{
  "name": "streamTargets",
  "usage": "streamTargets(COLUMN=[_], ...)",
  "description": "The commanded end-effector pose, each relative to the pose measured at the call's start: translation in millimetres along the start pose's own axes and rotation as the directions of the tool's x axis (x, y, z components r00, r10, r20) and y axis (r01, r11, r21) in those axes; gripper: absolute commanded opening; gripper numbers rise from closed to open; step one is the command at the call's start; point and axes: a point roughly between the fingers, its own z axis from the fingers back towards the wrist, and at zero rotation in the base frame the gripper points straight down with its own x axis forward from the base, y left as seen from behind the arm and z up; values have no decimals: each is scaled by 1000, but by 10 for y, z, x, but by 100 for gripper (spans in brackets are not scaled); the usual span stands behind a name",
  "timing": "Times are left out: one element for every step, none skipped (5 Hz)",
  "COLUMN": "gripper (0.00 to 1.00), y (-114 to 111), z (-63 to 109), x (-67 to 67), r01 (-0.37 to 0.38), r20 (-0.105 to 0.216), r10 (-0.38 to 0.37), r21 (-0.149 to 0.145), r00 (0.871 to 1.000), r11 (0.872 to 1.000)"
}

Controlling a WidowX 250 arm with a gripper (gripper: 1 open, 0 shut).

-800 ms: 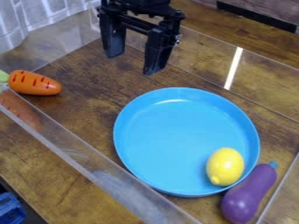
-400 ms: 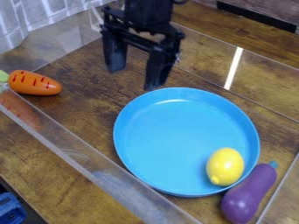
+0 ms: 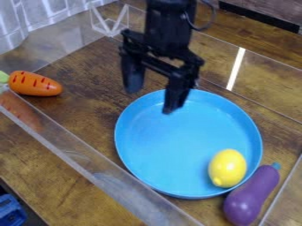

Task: Remove the lemon from the blue tray and put it on the table

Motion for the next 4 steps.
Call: streamTargets(gripper=[100,100,100,100], y=[-232,-502,-732,-828], z=[-23,-203,-397,-448], x=[46,54,66,136], r01=[42,68,107,149], r20=[52,70,87,122], r10=[-42,-68,-106,-147], r21=[-4,-3,-3,-10], r00=[998,995,991,982], r11=[999,998,994,989])
